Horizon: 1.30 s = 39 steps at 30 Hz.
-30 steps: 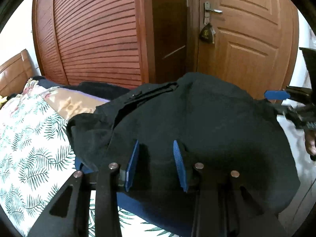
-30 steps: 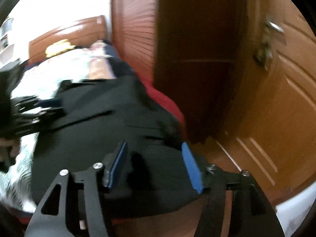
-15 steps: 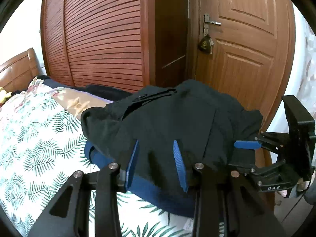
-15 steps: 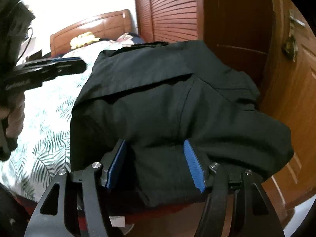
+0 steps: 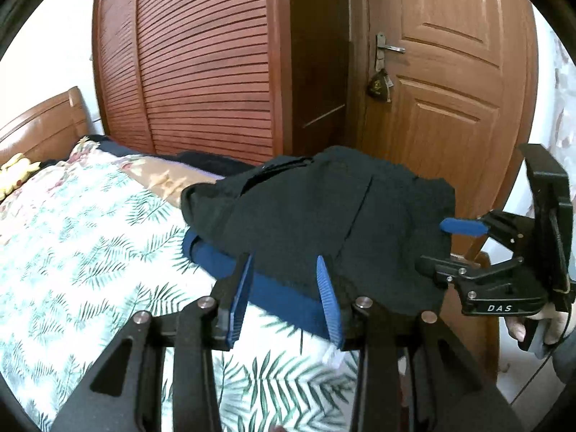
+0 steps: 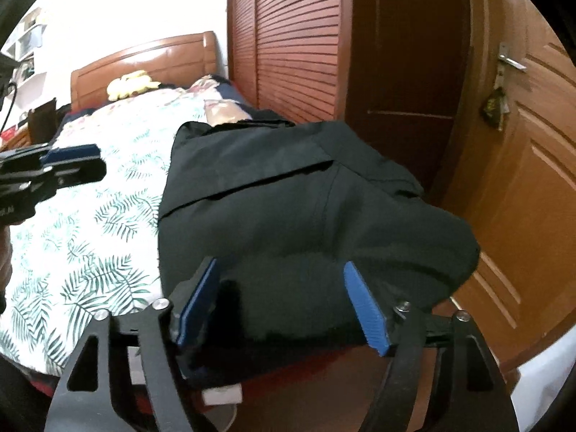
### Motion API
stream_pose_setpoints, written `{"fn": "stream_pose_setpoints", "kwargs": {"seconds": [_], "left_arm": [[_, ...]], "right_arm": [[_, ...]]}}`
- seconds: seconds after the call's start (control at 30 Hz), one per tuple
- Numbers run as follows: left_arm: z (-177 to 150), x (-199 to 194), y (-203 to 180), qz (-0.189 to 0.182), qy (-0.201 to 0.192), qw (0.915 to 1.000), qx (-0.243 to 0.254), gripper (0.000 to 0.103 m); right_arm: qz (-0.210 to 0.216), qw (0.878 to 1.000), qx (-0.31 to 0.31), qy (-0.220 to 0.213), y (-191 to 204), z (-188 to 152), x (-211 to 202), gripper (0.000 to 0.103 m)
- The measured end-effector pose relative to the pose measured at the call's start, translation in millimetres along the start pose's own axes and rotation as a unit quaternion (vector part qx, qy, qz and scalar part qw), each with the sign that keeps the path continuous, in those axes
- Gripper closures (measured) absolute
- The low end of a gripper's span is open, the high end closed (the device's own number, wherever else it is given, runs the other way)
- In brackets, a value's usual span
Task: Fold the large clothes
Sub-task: 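Lower the coat bundle onto the navy cloth at the bed edge with both grippers, then open both grippers and withdraw them from the coat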
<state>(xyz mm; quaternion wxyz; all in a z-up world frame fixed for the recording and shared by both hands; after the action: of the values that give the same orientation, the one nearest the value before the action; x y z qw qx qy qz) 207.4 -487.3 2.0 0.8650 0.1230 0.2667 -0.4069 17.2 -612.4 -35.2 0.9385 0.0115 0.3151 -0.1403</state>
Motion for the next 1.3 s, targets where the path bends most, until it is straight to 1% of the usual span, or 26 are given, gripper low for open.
{"fn": "stream_pose_setpoints", "kwargs": {"seconds": [0.07, 0.13, 0.17, 0.23, 0.33, 0.47, 0.6, 0.77, 0.93, 1.0, 1.17, 1.3], "left_arm": [[-8, -12, -2, 0.006, 0.002, 1.0000, 0.000, 0.067], [-18, -23, -4, 0.007, 0.003, 1.0000, -0.005, 0.067], [-24, -27, -4, 0.010, 0.006, 0.9999, -0.010, 0.067], [-36, -38, -2, 0.017, 0.011, 0.9995, -0.025, 0.067], [-53, -55, 1, 0.015, 0.012, 0.9991, -0.037, 0.066], [-79, -77, 8, 0.043, 0.019, 0.9976, -0.050, 0.066], [-102, -100, 25, 0.049, 0.022, 0.9957, -0.076, 0.065], [-125, -124, 56, 0.086, 0.015, 0.9919, -0.092, 0.065], [-150, -149, 96, 0.132, 0.010, 0.9845, -0.116, 0.064], [-161, -162, 109, 0.160, 0.006, 0.9801, -0.117, 0.064], [-192, -189, 137, 0.194, 0.007, 0.9708, -0.141, 0.064], [-219, -215, 155, 0.229, 0.006, 0.9591, -0.166, 0.064]], "right_arm": [[-0.010, 1.000, 0.002, -0.007, 9, -2, -10, 0.020], [-0.015, 1.000, 0.003, -0.012, 18, -5, -19, 0.015], [-0.019, 1.000, 0.005, -0.015, 22, -6, -24, 0.015], [-0.014, 1.000, 0.008, -0.023, 35, -9, -35, 0.015], [-0.011, 0.999, 0.012, -0.030, 50, -15, -44, 0.015], [-0.010, 0.999, 0.018, -0.033, 70, -24, -53, 0.015], [0.009, 0.999, 0.015, -0.035, 98, -28, -51, 0.015], [0.040, 0.999, -0.005, -0.032, 146, -26, -39, 0.015], [0.075, 0.996, -0.025, -0.034, 199, -21, -27, 0.015], [0.092, 0.995, -0.032, -0.032, 221, -19, -23, 0.014], [0.141, 0.988, -0.060, -0.033, 278, -15, -19, 0.015], [0.181, 0.980, -0.073, -0.038, 317, -17, -21, 0.015]]}}
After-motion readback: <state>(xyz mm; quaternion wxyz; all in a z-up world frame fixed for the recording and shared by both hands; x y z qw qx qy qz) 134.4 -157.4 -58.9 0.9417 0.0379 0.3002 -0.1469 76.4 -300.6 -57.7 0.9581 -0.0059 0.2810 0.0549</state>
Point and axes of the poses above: each gripper's, at about its wrist camera, not at the fingertips, and x roughly the way its jaws point, y to its left, z to its top, the point moved 4 cm from there along x, roughly the way its jaws point, and after that the axes turned 1 degree about -y, right-handed, at the moved point
